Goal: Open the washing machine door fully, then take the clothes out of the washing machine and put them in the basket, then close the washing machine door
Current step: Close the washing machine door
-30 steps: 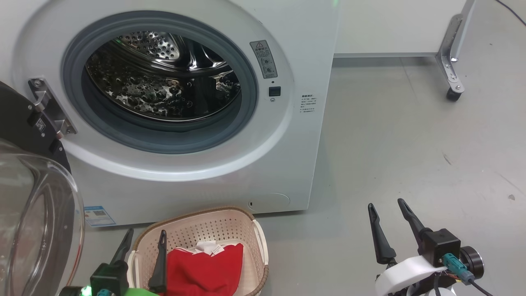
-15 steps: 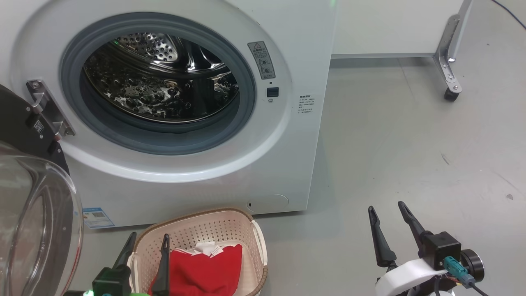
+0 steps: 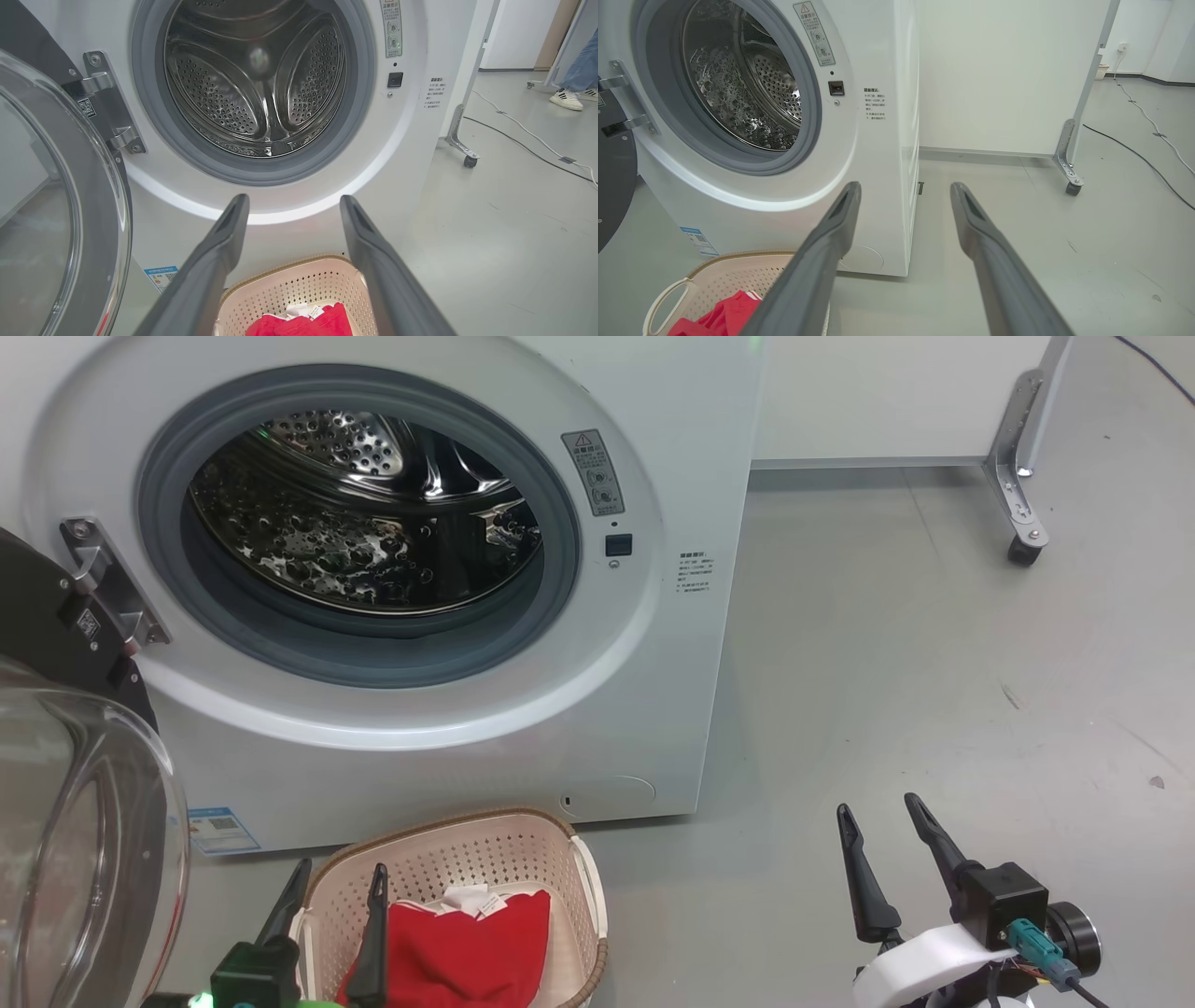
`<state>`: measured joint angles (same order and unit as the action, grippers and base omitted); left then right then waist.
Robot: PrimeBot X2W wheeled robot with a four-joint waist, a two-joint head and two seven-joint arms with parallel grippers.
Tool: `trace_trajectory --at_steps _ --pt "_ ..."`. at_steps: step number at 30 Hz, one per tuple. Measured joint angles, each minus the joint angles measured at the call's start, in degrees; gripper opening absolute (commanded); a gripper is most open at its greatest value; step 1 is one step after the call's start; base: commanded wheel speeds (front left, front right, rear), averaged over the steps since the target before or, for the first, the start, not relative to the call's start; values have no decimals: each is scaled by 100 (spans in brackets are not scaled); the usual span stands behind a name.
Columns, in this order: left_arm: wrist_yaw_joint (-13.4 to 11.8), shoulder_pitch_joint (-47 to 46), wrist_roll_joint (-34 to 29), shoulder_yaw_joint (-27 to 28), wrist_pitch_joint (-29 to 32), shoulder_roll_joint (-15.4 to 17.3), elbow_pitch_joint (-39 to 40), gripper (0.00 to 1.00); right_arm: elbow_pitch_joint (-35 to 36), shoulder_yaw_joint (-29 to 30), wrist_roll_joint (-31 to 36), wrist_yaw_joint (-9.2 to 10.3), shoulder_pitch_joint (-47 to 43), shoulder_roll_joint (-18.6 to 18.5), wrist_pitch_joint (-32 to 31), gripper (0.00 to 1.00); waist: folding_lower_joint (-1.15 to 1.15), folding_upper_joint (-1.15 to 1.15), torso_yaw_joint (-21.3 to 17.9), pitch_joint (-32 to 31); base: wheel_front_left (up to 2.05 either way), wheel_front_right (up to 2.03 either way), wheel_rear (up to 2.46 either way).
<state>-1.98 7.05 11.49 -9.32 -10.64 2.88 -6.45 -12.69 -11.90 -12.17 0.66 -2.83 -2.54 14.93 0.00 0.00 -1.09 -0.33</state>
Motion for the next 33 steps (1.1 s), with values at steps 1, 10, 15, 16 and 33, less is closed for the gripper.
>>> trace_trajectory --at_steps 1,10,15,16,33 --pt "-2 9 0 -1 0 0 11 100 0 0 0 0 0 0 0 100 0 0 0 0 -43 43 0" --pt "-23 34 -1 -12 52 1 141 100 1 8 0 0 -1 1 0 100 0 0 0 -2 -60 60 0" --pt "-24 54 -1 -16 104 2 197 100 4 16 0 0 -1 1 0 100 0 0 4 4 -89 89 0" --pt "-24 64 -1 -21 105 3 205 100 7 18 0 0 -1 1 0 100 0 0 5 7 -101 101 0" --pt "-68 148 -18 -43 125 32 433 100 55 48 1 0 -4 2 0 100 0 0 15 87 -93 93 0"
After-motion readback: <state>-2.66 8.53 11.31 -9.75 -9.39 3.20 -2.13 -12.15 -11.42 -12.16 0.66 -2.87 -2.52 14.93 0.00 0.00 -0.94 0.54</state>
